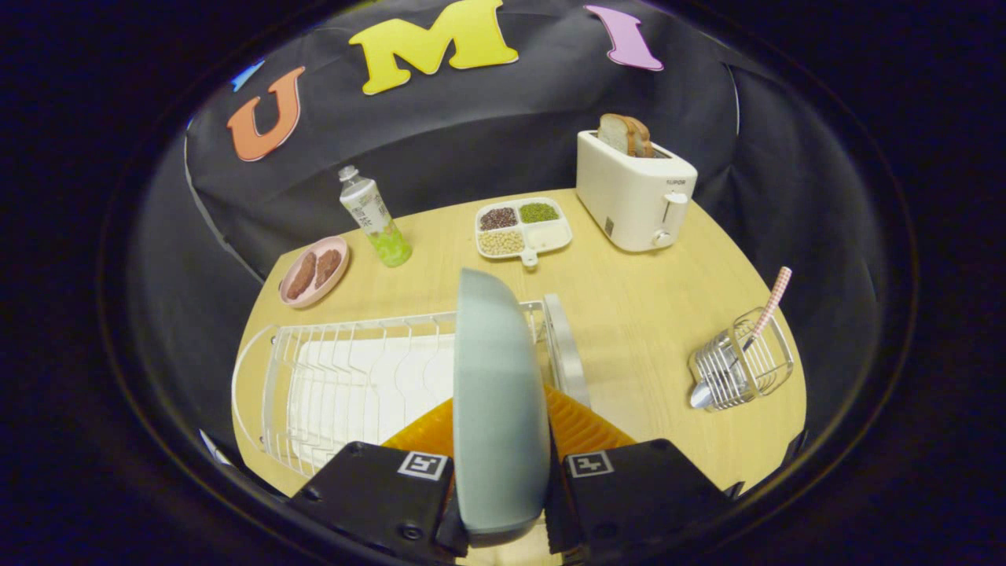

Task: Take the plate from the dish rack, then take the spoon from the basket and place it into the plate.

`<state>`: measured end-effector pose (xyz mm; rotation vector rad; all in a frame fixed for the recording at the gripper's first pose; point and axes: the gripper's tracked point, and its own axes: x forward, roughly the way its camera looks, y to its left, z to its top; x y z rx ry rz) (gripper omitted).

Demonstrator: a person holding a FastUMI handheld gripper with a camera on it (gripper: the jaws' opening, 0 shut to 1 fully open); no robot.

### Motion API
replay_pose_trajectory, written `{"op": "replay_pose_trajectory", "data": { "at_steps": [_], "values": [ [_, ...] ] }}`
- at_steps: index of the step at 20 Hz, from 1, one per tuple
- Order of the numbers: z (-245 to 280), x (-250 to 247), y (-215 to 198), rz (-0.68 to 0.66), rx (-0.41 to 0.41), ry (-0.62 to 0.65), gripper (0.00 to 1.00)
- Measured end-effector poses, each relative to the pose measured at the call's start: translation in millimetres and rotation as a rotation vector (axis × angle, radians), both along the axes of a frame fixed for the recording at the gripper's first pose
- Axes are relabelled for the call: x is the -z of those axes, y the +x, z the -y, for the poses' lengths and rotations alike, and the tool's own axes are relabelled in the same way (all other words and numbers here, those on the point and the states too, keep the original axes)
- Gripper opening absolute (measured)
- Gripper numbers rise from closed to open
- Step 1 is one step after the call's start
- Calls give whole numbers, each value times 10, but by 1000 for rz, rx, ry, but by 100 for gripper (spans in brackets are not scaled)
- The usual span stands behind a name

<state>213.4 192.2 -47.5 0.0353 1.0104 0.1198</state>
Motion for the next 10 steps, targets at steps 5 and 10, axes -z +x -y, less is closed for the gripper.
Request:
{"op": "replay_pose_trajectory", "data": {
  "at_steps": [5,10],
  "values": [
    [77,-136,-22,24,38,-71,38],
    [97,-266,0,31,38,-204,37]
  ]
}}
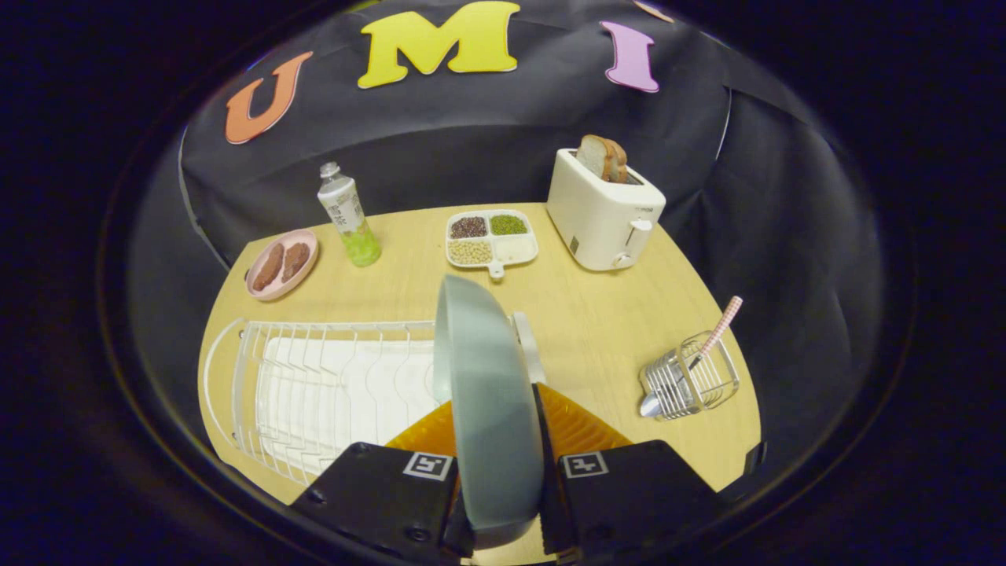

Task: Take the plate from the dish rack, then take the spoon from the basket and place it into the plate.

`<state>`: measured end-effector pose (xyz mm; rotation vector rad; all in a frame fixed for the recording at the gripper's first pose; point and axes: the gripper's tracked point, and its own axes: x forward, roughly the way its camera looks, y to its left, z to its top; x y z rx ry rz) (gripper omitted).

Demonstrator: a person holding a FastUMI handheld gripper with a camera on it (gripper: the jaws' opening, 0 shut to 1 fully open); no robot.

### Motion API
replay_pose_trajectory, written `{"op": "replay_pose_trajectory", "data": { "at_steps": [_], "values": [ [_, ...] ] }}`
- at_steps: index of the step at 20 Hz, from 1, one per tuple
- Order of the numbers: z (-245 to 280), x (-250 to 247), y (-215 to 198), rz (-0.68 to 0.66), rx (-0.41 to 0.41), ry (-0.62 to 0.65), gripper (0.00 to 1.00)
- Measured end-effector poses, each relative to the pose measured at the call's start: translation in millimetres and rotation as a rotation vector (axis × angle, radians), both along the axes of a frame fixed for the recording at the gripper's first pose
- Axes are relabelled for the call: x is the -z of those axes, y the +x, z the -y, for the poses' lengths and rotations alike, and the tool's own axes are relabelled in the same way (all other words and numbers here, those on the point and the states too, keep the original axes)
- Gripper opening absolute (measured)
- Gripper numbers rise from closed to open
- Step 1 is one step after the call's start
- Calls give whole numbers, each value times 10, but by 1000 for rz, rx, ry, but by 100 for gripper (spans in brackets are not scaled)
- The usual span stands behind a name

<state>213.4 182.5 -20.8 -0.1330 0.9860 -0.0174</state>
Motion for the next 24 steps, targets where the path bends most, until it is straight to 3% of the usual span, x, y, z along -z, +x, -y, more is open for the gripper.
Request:
{"op": "replay_pose_trajectory", "data": {
  "at_steps": [5,13,19,24],
  "values": [
    [-107,-304,-49,91,-61,-70,37],
    [-17,-409,-934,120,-99,240,37],
    [273,-1,-1716,83,-57,412,37],
    [268,566,-2217,-33,-19,565,37]
  ]
}}
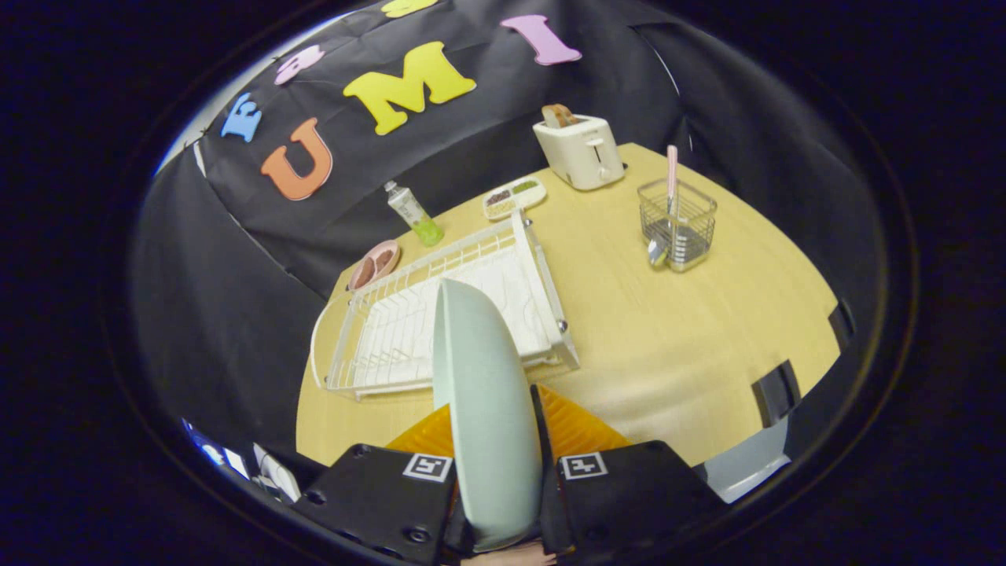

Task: Take the plate from the dish rack, then take the spoon from the basket and place it into the plate.

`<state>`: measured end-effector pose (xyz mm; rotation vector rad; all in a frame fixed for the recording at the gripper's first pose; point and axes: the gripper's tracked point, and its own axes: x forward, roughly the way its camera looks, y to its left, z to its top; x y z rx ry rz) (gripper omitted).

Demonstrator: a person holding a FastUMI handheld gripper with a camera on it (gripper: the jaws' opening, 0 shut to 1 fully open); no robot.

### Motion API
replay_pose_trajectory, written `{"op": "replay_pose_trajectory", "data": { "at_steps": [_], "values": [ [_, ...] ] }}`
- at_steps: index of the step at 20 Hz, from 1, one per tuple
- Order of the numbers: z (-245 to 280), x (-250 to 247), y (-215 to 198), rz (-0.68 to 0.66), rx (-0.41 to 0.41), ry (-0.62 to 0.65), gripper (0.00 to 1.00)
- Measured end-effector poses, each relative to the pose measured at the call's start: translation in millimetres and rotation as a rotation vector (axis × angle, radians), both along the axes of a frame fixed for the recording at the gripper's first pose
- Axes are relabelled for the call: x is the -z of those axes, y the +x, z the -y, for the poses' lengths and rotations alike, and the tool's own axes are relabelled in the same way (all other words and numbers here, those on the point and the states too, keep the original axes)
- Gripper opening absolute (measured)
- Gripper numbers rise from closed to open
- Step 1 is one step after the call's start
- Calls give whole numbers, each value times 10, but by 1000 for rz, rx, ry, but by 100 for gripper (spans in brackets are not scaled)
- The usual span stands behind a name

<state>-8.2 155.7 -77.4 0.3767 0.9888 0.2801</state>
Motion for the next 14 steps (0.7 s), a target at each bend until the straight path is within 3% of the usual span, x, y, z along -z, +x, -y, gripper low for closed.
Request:
{"op": "replay_pose_trajectory", "data": {
  "at_steps": [6,12,14],
  "values": [
    [-117,597,-264,-151,51,150,37],
    [-113,774,-197,-209,111,262,38],
    [-101,771,-153,-198,120,274,47]
  ]
}}
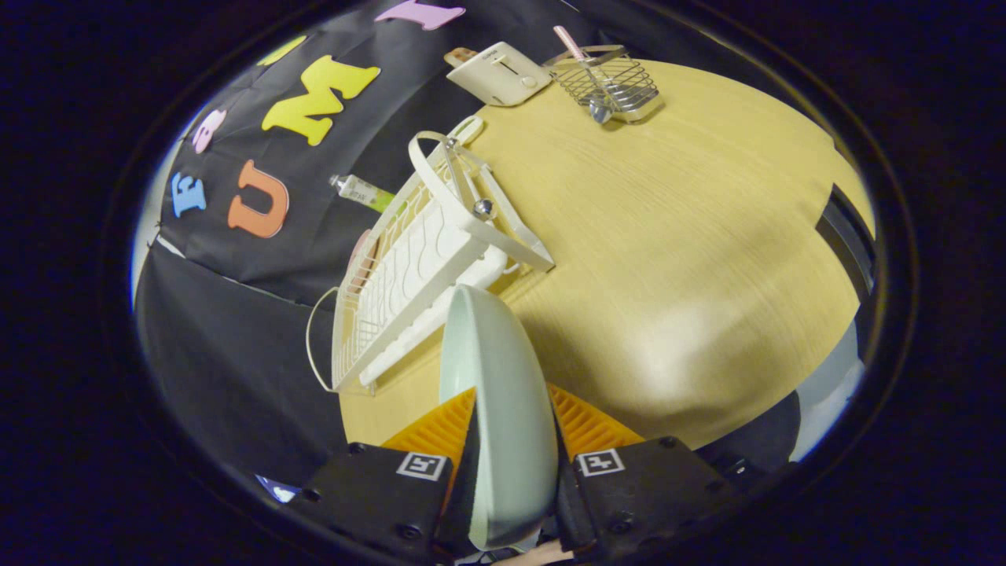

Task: Take the plate from the dish rack, then take the spoon from the basket and place it into the plate.

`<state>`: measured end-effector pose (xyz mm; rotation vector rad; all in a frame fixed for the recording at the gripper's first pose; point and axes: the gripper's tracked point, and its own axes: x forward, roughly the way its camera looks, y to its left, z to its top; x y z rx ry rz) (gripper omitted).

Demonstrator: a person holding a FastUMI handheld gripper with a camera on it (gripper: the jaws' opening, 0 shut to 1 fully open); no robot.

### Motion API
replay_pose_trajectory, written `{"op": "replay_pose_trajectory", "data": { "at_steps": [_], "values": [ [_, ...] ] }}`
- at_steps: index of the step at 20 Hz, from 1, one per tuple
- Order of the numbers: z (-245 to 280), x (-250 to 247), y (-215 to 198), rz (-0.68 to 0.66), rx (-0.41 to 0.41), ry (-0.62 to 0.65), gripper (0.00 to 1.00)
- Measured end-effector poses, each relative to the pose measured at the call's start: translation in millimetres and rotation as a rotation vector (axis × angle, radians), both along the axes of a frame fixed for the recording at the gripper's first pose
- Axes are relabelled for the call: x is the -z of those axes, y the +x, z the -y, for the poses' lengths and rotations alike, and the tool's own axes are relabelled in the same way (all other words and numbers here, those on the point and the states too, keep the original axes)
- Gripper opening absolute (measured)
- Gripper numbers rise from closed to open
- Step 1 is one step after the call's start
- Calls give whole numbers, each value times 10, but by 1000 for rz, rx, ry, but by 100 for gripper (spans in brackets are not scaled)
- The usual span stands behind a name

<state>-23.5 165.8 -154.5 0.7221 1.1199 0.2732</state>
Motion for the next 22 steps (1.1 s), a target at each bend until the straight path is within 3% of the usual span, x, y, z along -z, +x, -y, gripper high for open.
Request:
{"op": "replay_pose_trajectory", "data": {
  "at_steps": [3,6,11,16,18,22],
  "values": [
    [40,35,40,3,10,-7,62],
    [30,40,34,24,-23,-30,65],
    [83,-158,95,183,-87,-132,71],
    [325,-418,125,392,-137,-310,77],
    [550,-600,243,493,-121,-394,77],
    [1122,-996,529,667,-30,-570,88]
  ]
}}
